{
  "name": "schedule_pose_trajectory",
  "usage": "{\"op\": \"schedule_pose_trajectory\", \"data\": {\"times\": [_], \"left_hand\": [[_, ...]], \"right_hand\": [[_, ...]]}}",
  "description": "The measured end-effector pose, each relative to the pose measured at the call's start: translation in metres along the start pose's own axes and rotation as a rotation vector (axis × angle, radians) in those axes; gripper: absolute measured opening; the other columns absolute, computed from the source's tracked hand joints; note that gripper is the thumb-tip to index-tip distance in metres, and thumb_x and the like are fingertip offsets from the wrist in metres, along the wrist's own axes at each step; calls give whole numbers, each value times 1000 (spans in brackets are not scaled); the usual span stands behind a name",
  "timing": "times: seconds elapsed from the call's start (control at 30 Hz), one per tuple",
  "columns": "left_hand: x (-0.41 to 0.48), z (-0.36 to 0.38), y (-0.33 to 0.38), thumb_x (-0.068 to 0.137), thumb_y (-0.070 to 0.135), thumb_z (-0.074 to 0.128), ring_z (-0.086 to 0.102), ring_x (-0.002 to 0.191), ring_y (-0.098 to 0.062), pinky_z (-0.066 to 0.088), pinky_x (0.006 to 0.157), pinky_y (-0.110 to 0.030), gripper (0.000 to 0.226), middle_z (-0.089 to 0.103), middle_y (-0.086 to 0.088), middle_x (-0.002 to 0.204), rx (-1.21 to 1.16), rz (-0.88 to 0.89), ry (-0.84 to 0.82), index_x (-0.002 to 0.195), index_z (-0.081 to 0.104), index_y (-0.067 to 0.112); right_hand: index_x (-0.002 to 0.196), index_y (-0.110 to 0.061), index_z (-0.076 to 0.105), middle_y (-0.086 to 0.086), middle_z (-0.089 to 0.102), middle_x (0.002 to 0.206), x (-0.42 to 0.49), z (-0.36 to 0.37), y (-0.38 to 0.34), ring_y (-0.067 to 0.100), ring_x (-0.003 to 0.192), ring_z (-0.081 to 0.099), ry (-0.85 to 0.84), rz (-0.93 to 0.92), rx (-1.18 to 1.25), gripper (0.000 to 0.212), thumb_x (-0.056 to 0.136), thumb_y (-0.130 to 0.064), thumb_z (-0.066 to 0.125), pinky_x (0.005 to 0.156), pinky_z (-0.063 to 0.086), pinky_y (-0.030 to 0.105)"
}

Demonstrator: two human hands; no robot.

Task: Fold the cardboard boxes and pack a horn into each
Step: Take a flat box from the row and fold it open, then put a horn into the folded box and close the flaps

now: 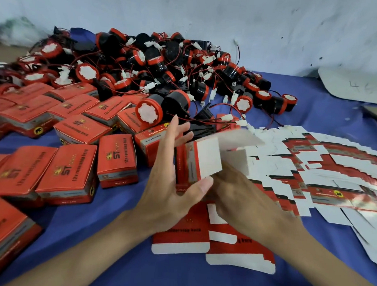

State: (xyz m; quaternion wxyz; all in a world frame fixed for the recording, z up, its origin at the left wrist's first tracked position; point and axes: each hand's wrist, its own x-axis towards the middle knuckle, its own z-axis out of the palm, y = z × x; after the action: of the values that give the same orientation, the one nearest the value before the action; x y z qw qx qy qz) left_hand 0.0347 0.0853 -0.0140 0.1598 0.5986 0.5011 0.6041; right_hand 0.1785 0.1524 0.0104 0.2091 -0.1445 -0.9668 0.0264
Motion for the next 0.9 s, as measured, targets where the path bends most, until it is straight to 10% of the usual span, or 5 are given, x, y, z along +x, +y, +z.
{"op": "schedule_pose_trajectory", "data": {"times": [0.27, 0.43, 0.53, 0.63, 0.9], "left_hand": [[6, 0, -12, 93, 45, 34, 28, 138, 4, 28, 114, -26, 68, 28, 14, 154, 178, -192, 82, 152, 1, 32], [7, -2, -18, 86, 18, 37, 40, 114, 20, 29, 84, 3, 77, 30, 15, 151, 241, -305, 179, 148, -1, 42], [6, 0, -18, 87, 3, 44, 32, 119, 12, 29, 90, -7, 87, 22, 12, 155, 300, -276, 200, 146, -3, 45], [6, -1, -17, 87, 2, 48, 32, 120, 6, 35, 90, -18, 88, 22, 9, 154, 324, -264, 231, 145, -3, 46], [9, 0, -16, 78, 17, 47, 48, 98, 22, 38, 73, 3, 83, 40, 44, 115, 191, -202, 279, 142, 2, 45]], "right_hand": [[111, -2, 61, 11, 65, 85, 32, -22, 4, 26, 68, 58, -336, -118, 80, 34, 79, 5, 52, 58, 51, 39], [94, -8, 67, -1, 67, 79, 95, -41, 44, 10, 69, 66, 525, 194, 460, 21, 84, -9, 49, 64, 56, 36], [128, -16, 53, 1, 60, 120, 143, -28, 69, 15, 108, 58, 77, 524, 533, 42, 91, -35, 60, 96, 47, 35], [98, -24, 54, -11, 56, 88, 163, 3, 73, 11, 87, 53, -234, 520, 427, 22, 91, -45, 58, 69, 40, 14], [106, -29, 37, 0, 57, 107, 99, -26, 72, 14, 89, 69, 405, 369, 870, 34, 85, -33, 63, 65, 54, 24]]}}
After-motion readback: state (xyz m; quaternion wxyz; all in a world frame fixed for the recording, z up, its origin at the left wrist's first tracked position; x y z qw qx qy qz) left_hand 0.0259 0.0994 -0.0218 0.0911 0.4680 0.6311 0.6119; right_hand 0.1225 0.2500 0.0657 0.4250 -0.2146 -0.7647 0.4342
